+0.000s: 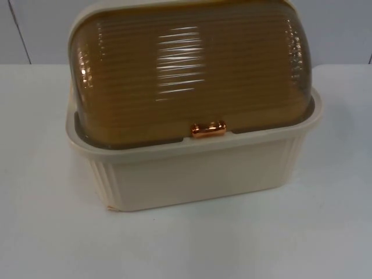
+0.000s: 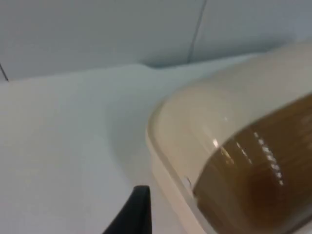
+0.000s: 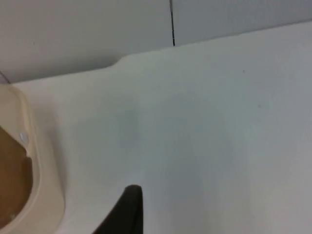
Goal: Open the box lid with the left hand, place the block into the box with the right hand, then close the box lid with the left hand.
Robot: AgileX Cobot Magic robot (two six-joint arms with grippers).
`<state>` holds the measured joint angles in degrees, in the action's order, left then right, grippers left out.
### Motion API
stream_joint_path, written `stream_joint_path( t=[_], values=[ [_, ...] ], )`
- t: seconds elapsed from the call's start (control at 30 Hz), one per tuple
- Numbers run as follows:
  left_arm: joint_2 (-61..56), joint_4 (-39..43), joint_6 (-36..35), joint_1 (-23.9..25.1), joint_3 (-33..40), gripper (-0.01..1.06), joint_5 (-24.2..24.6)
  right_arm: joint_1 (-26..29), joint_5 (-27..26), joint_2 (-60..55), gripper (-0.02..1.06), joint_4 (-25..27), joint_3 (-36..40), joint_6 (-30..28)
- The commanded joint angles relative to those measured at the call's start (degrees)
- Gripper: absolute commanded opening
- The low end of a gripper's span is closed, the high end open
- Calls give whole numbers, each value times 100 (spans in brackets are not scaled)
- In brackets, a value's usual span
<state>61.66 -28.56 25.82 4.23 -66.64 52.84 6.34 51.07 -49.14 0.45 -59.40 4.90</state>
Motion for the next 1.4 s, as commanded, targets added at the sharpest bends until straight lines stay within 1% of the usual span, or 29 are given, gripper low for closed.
stream_joint_path(
  t=[0.0,0.07,0.1,0.2,0.27,0.33,0.4,0.43,0.5,0.6,0.63,0.77,0.8,0.9,0.93,0.97,1.0,1.03,1.07,1.13,1.17,1.2,1.3,1.33,1.37],
  values=[
    [-153,5,65,-18,11,103,277,-31,294,63,105,-45,9,-139],
    [-323,258,65,-18,11,103,340,-31,450,142,105,-45,9,-139],
    [-323,258,65,-18,11,103,340,-31,450,142,105,-45,9,-139],
    [-764,510,-40,-18,11,103,518,-253,502,624,105,-45,171,-126],
    [-978,528,-100,-18,11,103,491,-289,512,720,105,-95,184,-126],
    [-1533,536,-128,-18,11,103,311,-368,571,1228,105,-175,209,-126],
    [-2017,579,-128,-18,11,103,154,-368,433,1629,105,-175,209,-126],
    [-2017,579,-128,-18,11,103,154,-368,433,1629,105,-175,209,-126],
    [-2420,678,-128,-18,11,103,-49,-368,115,2010,105,-175,209,-126],
    [-2954,990,-128,-18,11,103,-141,-368,-353,2537,105,-175,209,-126],
    [-2954,990,-128,-18,11,103,-141,-368,-353,2537,105,-175,209,-126],
    [-3369,1468,-572,-18,11,103,-439,-368,-834,2990,105,-175,209,-126],
    [-3369,1468,-572,-18,11,103,-439,-368,-834,2990,105,-175,209,-126],
    [-3568,1733,-671,-18,11,103,-706,-368,-1011,3226,105,-186,209,-149],
    [-3610,1811,-713,-18,11,103,-826,-368,-1020,3289,105,-186,209,-149],
    [-3610,1811,-713,-18,11,103,-826,-368,-1020,3289,105,-186,209,-149],
    [-3664,1917,-841,-18,11,103,-969,-368,-1020,3339,105,-186,209,-193],
    [-3718,2038,-977,-18,11,103,-1027,-368,-929,3356,105,-186,196,-281],
    [-3766,2186,-1117,-18,11,103,-1050,-368,-715,3373,105,-186,167,-327],
    [-3894,2491,-1218,-18,11,103,-959,-368,-400,3482,105,-186,135,-490],
    [-3894,2491,-1218,-18,11,103,-959,-368,-400,3482,105,-186,135,-490],
    [-3961,2645,-1243,-59,11,103,-841,-368,-294,3552,105,-186,135,-535],
    [-4202,3056,-1655,-374,11,103,-713,-376,-267,3754,105,-186,135,-578],
    [-4336,3125,-1731,-551,11,103,-654,-376,-304,3851,105,-186,119,-578],
    [-4388,3137,-1731,-613,11,103,-638,-376,-304,3880,105,-186,120,-578]
  ],
)
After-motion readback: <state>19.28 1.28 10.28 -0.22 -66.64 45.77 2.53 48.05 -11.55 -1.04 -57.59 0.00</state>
